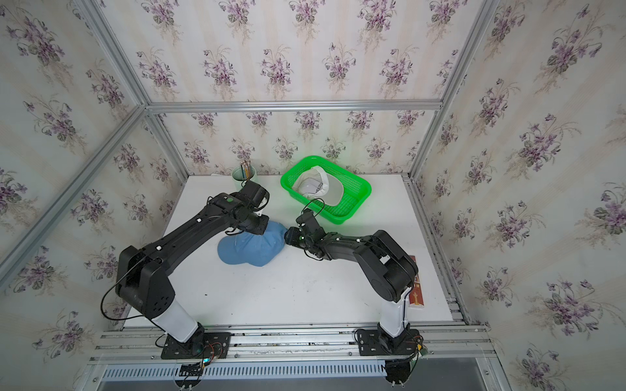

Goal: Turn the baseball cap inside out
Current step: Adjust the baseball cap at the center of the board.

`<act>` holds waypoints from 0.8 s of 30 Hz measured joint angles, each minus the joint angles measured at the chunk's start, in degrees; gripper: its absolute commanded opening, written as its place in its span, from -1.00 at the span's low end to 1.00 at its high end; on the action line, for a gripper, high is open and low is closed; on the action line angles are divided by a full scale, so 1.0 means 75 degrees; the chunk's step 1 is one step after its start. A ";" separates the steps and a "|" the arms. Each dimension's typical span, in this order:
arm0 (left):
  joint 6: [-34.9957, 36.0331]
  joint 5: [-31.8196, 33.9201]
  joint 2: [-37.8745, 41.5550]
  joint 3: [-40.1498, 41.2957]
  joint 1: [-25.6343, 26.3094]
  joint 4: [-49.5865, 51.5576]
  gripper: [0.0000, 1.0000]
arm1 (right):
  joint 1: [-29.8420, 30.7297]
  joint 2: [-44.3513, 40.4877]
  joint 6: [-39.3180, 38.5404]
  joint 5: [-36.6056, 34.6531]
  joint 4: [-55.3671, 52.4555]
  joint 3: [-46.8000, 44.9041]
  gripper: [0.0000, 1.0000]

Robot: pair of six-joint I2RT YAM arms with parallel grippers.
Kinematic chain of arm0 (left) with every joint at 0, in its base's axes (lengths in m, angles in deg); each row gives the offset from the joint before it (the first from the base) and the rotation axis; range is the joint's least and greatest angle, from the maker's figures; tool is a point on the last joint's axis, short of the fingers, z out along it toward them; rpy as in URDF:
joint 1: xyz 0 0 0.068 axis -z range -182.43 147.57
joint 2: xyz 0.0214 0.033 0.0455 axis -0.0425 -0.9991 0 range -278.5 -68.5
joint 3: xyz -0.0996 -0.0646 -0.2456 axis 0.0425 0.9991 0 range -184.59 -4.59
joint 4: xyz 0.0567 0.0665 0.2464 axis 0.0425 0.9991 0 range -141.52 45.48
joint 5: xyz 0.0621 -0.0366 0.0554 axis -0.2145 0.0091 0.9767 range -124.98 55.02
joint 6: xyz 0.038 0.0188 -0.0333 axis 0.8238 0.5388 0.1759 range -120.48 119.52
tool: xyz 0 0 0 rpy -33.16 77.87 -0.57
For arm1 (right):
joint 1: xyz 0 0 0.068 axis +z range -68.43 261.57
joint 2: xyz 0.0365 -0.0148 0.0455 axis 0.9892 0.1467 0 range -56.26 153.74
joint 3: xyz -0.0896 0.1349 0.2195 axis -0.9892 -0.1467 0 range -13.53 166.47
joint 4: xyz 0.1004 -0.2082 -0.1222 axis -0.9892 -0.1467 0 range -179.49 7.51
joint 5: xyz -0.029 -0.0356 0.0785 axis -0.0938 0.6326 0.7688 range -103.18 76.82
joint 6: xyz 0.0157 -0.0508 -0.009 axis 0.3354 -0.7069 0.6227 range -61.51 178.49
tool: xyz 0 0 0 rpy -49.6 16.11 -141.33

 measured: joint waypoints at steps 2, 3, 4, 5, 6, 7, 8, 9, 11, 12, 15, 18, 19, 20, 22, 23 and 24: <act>0.0000 0.0000 0.0003 0.0017 -0.0015 -0.0006 -0.66 | 0.0009 0.0082 0.0032 0.0044 0.0032 0.0090 0.00; 0.0000 -0.0003 0.0003 0.0020 -0.0026 -0.0012 -0.66 | 0.0009 0.0137 0.0035 0.0090 0.0044 0.0140 -0.02; 0.0000 -0.0015 0.0009 0.0020 -0.0032 -0.0015 -0.66 | 0.0009 0.0201 0.0055 0.0117 0.0044 0.0189 -0.04; 0.0000 -0.0050 0.0015 0.0017 -0.0038 -0.0017 -0.67 | 0.0009 0.0256 0.0058 0.0117 0.0047 0.0221 -0.05; 0.0000 -0.0085 0.0023 0.0017 -0.0058 -0.0017 -0.67 | 0.0035 0.0323 0.0076 0.0140 0.0047 0.0248 -0.05; 0.0000 -0.0111 0.0026 0.0012 -0.0064 -0.0023 -0.68 | 0.0035 0.0379 0.0122 0.0146 0.0044 0.0256 -0.06; 0.0000 -0.0128 0.0026 0.0000 -0.0067 -0.0023 -0.68 | 0.0038 0.0423 0.0169 0.0146 0.0044 0.0254 -0.06; 0.0000 -0.0149 0.0026 -0.0015 -0.0073 -0.0026 -0.68 | 0.0044 0.0466 0.0172 0.0154 0.0047 0.0245 -0.07; 0.0000 -0.0187 0.0029 -0.0026 -0.0082 -0.0035 -0.68 | 0.0061 0.0536 0.0210 0.0169 0.0050 0.0233 -0.08; 0.0000 -0.0207 0.0029 -0.0026 -0.0085 -0.0032 -0.68 | 0.0073 0.0568 0.0236 0.0169 0.0050 0.0233 -0.08; 0.0000 -0.0233 0.0044 -0.0026 -0.0093 -0.0032 -0.69 | 0.0070 0.0673 0.0370 0.0172 0.0050 0.0303 -0.14; 0.0000 -0.0236 0.0076 -0.0026 -0.0108 -0.0032 -0.69 | 0.0070 0.0804 0.0370 0.0181 0.0050 0.0513 -0.28; 0.0000 -0.0245 0.0085 -0.0026 -0.0114 -0.0032 -0.69 | 0.0070 0.0851 0.0370 0.0192 0.0044 0.0589 -0.34; 0.0000 -0.0271 0.0087 -0.0026 -0.0114 -0.0032 -0.69 | 0.0070 0.0886 0.0370 0.0195 0.0044 0.0641 -0.38; -0.0003 -0.0312 0.0090 -0.0026 -0.0125 -0.0035 -0.70 | 0.0070 0.0959 0.0370 0.0213 0.0026 0.0714 -0.49; -0.0003 -0.0353 0.0090 -0.0026 -0.0137 -0.0035 -0.69 | 0.0070 0.0985 0.0367 0.0224 -0.0006 0.0734 -0.53; -0.0003 -0.0370 0.0090 -0.0026 -0.0154 -0.0035 -0.70 | 0.0070 0.1008 0.0364 0.0245 -0.0035 0.0752 -0.57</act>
